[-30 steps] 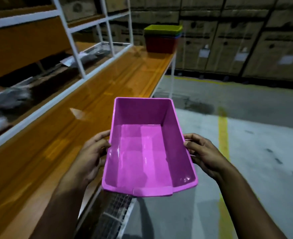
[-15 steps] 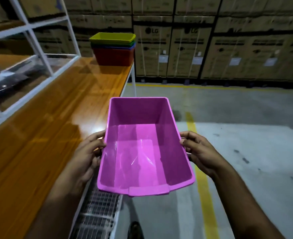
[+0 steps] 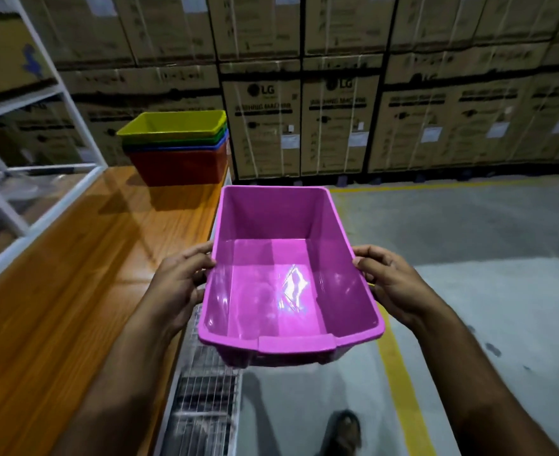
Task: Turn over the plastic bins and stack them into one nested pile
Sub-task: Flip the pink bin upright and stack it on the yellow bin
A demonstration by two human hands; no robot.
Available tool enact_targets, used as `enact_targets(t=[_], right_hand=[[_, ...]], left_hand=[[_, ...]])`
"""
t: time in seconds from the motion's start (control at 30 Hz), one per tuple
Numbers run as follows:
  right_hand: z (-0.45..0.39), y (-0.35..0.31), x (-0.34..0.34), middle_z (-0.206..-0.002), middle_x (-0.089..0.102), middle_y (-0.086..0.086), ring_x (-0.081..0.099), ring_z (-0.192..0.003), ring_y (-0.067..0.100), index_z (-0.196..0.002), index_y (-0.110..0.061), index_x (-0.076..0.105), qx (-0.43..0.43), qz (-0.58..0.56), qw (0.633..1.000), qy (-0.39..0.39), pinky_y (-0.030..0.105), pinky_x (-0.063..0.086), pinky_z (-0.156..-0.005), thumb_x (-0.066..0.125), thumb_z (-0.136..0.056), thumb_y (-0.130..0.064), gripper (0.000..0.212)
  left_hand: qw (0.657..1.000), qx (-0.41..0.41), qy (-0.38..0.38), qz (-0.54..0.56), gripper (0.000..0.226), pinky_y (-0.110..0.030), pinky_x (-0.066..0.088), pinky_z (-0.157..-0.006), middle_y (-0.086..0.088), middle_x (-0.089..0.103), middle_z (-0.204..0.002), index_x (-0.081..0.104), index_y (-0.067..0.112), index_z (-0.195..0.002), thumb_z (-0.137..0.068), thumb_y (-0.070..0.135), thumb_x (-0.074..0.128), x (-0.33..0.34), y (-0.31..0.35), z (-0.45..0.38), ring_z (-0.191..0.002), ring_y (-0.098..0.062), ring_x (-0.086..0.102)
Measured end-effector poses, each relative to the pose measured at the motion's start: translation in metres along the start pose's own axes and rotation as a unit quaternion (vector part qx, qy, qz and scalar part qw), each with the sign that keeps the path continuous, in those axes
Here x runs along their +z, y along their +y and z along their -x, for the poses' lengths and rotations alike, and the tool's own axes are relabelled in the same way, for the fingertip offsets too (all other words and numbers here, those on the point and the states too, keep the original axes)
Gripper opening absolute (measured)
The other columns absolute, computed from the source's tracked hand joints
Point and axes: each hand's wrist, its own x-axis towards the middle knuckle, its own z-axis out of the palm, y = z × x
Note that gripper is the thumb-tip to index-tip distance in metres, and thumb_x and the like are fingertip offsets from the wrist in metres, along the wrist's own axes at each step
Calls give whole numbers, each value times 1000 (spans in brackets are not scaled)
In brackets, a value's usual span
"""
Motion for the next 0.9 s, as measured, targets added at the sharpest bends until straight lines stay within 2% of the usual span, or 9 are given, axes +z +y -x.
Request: enact_targets(t=[0.13, 0.2, 0.3, 0.37, 0.43, 0.63, 0.77, 0.83, 0.9], right_hand=[[-87, -25, -24, -81, 70, 8, 64, -61, 13, -103, -7, 66, -21, -23, 999, -13, 24, 56, -59, 53, -96, -2, 16], [-131, -44, -31, -83, 71, 11, 66, -62, 15, -102, -8, 67, -28, -25, 999, -14, 25, 57, -59, 54, -96, -4, 15], [-201, -82, -38, -82, 72, 10, 67, -63, 16, -97, -10, 70, -51, -20, 998, -24, 26, 58, -59, 57, -95, -7, 13], [-243, -109, -35, -76, 72, 7, 66, -59, 12, -96, -8, 70, -71, -18, 996, -45, 23, 56, -54, 57, -95, -5, 13], [-284, -134, -29, -71, 70, 5, 63, -54, 11, -100, -4, 68, -80, -14, 995, -51, 21, 53, -49, 56, -95, -4, 13], [-392, -181, -8, -95, 63, 20, 58, -78, 31, -113, 3, 67, -97, 15, 988, -119, 28, 56, -57, 61, -93, -14, 26], [-489, -200, 42, -106, 45, 23, 35, -98, 35, -104, 0, 72, -105, -4, 981, -165, 32, 39, -69, 73, -73, -27, 41], [-534, -211, 70, -105, 41, 24, 33, -92, 35, -106, 5, 69, -106, -13, 977, -185, 29, 35, -64, 72, -73, -26, 45], [-572, -221, 91, -92, 44, 24, 38, -70, 30, -105, 7, 69, -106, -3, 973, -206, 23, 39, -53, 66, -84, -17, 32]], left_hand=[[999, 28, 6, -22, 44, -18, 49, -45, -12, 66, -90, 69, 9, -115, -73, 7, 58, 25, 27, -76, -69, -15, 57], [999, 34, 10, -24, 43, -16, 45, -41, -14, 63, -92, 66, 4, -122, -81, 2, 53, 39, 46, -110, -59, -10, 57], [999, 52, 7, -13, 40, -11, 38, -34, -2, 66, -66, 59, -3, -125, -92, -7, 38, 58, 84, -161, -37, 1, 52], [997, 71, 9, -8, 40, -10, 35, -31, 7, 59, -48, 55, -4, -129, -94, -4, 35, 63, 107, -188, -31, 1, 48], [996, 86, 13, -10, 44, -10, 31, -28, 5, 53, -41, 48, -6, -137, -95, -1, 36, 62, 130, -213, -28, -1, 43], [989, 137, 50, 7, 42, -7, 27, -27, 4, 49, -37, 49, -9, -134, -96, 0, 33, 56, 180, -270, -25, -2, 39], [977, 175, 115, 30, 42, -8, 34, -29, 4, 51, -36, 48, -9, -135, -97, -2, 33, 33, 210, -335, -27, 0, 46], [972, 178, 146, 42, 43, -9, 33, -28, 5, 50, -36, 45, -9, -138, -97, -1, 33, 16, 225, -365, -28, 1, 46], [968, 183, 158, 59, 44, -9, 30, -27, 6, 50, -37, 44, -9, -139, -97, 1, 35, -2, 234, -391, -28, 1, 45]])
